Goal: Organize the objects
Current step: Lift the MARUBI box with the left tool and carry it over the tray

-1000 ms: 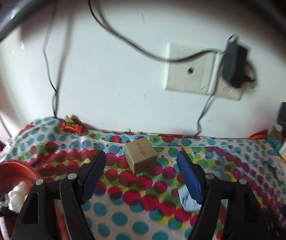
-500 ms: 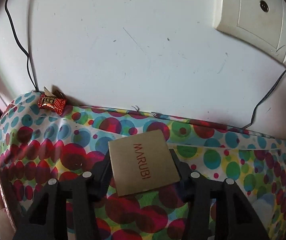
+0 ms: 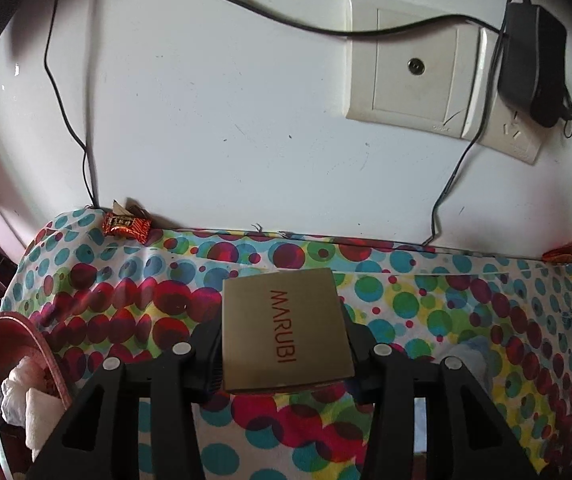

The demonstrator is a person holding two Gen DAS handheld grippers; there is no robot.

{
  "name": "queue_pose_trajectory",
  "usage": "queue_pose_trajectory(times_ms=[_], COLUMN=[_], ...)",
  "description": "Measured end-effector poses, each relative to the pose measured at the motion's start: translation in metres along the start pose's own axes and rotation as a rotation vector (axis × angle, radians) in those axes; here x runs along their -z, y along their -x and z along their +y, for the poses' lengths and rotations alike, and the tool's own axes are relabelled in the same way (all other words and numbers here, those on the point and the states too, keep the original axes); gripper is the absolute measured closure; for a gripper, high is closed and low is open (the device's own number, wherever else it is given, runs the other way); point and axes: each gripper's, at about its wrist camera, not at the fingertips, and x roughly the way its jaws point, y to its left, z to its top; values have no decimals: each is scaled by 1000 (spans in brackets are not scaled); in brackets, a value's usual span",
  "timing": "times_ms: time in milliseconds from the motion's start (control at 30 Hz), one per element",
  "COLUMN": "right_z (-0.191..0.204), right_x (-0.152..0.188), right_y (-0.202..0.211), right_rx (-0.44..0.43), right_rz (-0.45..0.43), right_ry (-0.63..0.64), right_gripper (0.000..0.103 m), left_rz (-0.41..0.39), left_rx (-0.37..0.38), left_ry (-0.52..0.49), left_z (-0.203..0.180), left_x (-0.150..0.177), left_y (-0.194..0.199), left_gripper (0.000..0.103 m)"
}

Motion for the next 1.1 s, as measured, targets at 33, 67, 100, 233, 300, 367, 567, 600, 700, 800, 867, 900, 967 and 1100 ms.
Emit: queue_pose_trajectory(times_ms=[33, 67, 100, 233, 300, 367, 567, 600, 700, 800, 867, 900, 967, 1100], right_z=[0, 0, 0, 0, 3, 4, 13, 14, 15, 13, 15, 16, 17, 20], right_x=[0, 0, 0, 1, 1, 1, 2, 2, 2, 2, 2, 2, 2, 2], right_y=[-1, -2, -3, -3, -1, -2, -1, -2, -5, -4, -4, -4, -4, -4], right_rx=[-6, -12, -16, 0, 13, 23, 45, 46, 39, 43, 42, 42, 45, 47], right_rz=[3, 7, 13, 15, 7, 9, 3, 7, 27, 17, 19, 21, 22, 21], right_ry=[1, 3, 3, 9, 22, 31, 73, 81, 83, 78, 86, 90, 98, 110], right_gripper=[0, 0, 0, 0, 0, 0, 0, 0, 0, 0, 0, 0, 0, 0], left_rz=[-1, -10, -13, -27, -42, -58, -110, -121, -152, -180, -189, -192, -203, -214], left_rx=[6, 9, 13, 47, 54, 68, 66, 65, 58, 57, 60, 67, 74, 80], left_ry=[2, 8, 13, 6, -5, -13, -57, -64, -79, -89, -87, -81, -64, -58], left_z=[-2, -2, -2, -2, 0, 4, 16, 18, 28, 37, 44, 48, 55, 63], left_x=[-3, -1, 0, 11, 14, 18, 27, 29, 34, 46, 57, 61, 72, 92], left_y=[8, 16, 23, 59, 76, 98, 150, 158, 182, 206, 220, 226, 239, 262], left_gripper=[56, 56, 56, 56, 56, 56, 56, 56, 56, 56, 56, 56, 56, 56])
